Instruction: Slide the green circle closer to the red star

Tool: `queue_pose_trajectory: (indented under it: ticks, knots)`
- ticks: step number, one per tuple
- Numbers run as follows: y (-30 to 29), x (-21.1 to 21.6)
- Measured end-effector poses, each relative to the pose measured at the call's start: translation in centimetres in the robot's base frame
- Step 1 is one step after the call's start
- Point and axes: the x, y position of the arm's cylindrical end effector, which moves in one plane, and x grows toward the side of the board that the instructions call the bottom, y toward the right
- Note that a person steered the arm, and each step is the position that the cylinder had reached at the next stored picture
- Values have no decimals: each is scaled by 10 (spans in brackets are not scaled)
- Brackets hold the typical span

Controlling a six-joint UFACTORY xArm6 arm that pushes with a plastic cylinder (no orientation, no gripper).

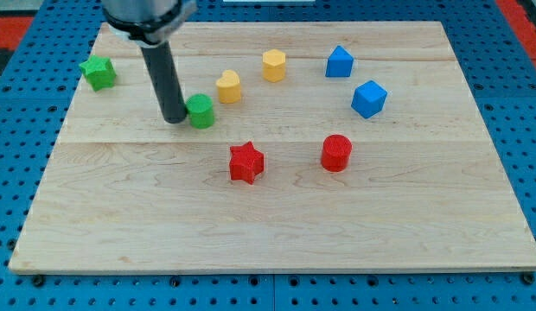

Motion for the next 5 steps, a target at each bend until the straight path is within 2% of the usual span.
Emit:
queue_pose_trajectory:
  ticks: [2,5]
  knots:
    - [-3,-49]
    - [53,19]
